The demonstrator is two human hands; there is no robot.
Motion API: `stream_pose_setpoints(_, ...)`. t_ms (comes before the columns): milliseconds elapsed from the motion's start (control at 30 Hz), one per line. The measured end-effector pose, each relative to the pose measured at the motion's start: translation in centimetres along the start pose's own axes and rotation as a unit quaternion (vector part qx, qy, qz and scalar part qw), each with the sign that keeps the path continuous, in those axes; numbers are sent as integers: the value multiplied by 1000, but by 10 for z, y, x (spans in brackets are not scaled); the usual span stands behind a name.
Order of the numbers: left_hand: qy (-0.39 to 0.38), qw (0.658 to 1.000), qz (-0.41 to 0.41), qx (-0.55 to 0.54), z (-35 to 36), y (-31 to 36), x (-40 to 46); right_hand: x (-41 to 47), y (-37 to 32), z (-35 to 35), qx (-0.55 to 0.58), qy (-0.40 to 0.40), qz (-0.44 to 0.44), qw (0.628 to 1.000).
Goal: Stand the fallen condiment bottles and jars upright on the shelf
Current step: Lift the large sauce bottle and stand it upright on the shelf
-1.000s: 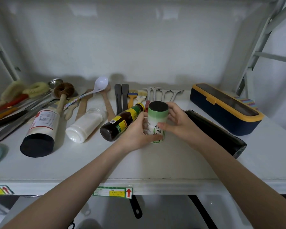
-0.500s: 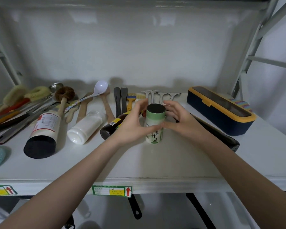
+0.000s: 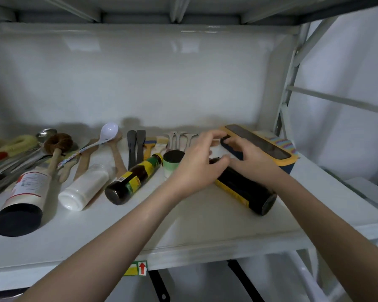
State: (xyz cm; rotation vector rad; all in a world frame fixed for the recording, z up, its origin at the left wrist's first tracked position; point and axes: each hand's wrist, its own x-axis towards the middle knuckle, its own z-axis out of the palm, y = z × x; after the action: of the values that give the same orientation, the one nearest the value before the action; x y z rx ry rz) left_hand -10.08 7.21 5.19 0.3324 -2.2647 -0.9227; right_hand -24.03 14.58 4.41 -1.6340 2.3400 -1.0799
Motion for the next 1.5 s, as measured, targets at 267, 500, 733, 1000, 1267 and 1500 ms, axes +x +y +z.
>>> stream_pose_setpoints(267, -59, 984, -164, -26, 57, -43, -4, -12, 28, 19, -101, -70, 46, 991)
stream_pose_setpoints(500, -68, 963, -253, -54, 62, -50, -4, -10, 36, 24, -180, -95, 91, 975)
stream_pose_setpoints(733, -90, 954, -278, -65, 58, -44, -6, -16, 38, 20, -140, -50, 71, 986)
stream_pose_setpoints(1000, -71, 949, -251, -179, 51, -27, 8, -26, 33, 29, 246, 73, 84, 963)
stream_pose_setpoints(1267, -9, 949, -224, -222, 44, -11, 26, -36, 39, 32, 345, 28, 43, 937)
stream_pose_setpoints(1500, 40, 974, -170, -143, 40, -5, 33, -31, 45, 23, 352, -9, 39, 935)
